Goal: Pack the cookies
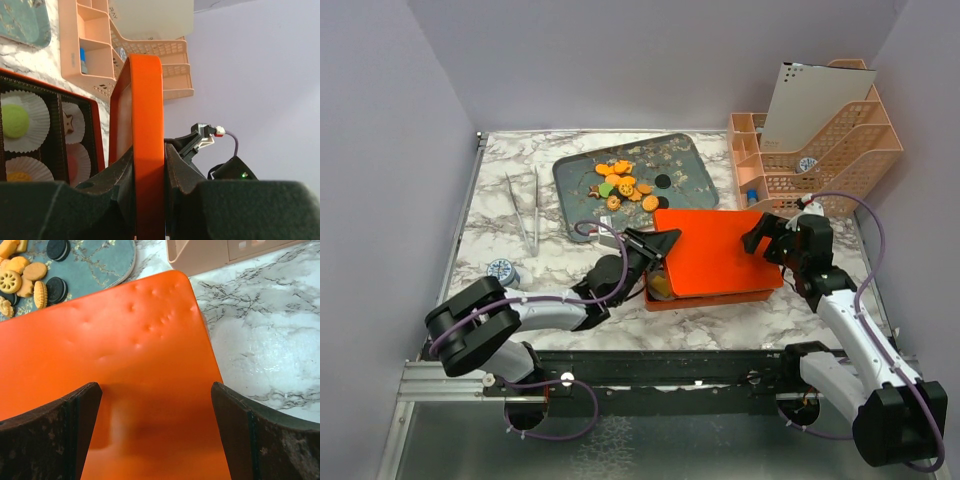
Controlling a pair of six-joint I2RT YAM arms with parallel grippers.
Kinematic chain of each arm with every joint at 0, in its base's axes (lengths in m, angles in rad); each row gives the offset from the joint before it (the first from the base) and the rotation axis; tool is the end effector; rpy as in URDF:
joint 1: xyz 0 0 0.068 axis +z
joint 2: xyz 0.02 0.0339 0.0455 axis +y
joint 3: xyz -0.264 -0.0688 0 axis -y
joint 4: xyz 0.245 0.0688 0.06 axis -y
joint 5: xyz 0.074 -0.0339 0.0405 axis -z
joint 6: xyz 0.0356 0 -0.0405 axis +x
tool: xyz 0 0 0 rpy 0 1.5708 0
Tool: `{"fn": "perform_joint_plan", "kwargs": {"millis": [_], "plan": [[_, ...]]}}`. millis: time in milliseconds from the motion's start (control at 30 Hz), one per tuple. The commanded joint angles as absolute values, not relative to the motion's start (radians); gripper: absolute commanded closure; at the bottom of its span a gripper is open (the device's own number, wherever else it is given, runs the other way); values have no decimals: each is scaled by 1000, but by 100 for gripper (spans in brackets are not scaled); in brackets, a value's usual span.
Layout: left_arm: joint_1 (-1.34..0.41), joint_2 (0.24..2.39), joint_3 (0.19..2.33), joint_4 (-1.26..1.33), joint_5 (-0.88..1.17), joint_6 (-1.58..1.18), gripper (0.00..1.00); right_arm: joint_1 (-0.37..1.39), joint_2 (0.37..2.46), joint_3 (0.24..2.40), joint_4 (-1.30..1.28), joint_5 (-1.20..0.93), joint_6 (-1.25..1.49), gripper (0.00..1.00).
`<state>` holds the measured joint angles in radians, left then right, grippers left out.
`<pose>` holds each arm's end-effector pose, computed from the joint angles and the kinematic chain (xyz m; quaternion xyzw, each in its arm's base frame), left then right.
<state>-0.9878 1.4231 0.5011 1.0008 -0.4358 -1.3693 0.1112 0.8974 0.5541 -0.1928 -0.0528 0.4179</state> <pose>0.1683 -0.2279 0.2240 -0.2815 0.6205 -0.6065 0.4097 0.1990 0.0241 0.2379 0.1198 0.8606 0.1514 0.4712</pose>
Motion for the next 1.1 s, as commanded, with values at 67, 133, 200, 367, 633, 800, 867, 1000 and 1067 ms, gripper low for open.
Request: {"fn": "perform_joint_plan", "kwargs": {"millis": [67,133,200,367,633,800,867,1000,1067], "plan": [[-1007,1460,504,1126,-459,-1461,100,106,917,544,-193,-3,415,0],[-1007,1473,498,1125,-462,-1466,100,106,927,534,-193,33,419,0],[-1007,1479,486,1127,-477,-1465,100,105,933,522,-190,48,422,0],[-1007,1471,453,1126,-547,-1427,100,104,952,514,-184,70,429,0],[-1001,1428,388,1095,-611,-1364,100,101,1000,507,-151,9,437,0],[-996,1390,358,1036,-633,-1320,100,102,1027,499,-121,-83,434,0],[-992,1383,343,1021,-643,-1309,100,101,1047,500,-118,-110,427,0],[-983,1384,324,988,-643,-1304,100,101,1084,497,-100,-183,415,0],[-981,1388,311,975,-646,-1305,96,101,1095,498,-95,-226,408,0]]}}
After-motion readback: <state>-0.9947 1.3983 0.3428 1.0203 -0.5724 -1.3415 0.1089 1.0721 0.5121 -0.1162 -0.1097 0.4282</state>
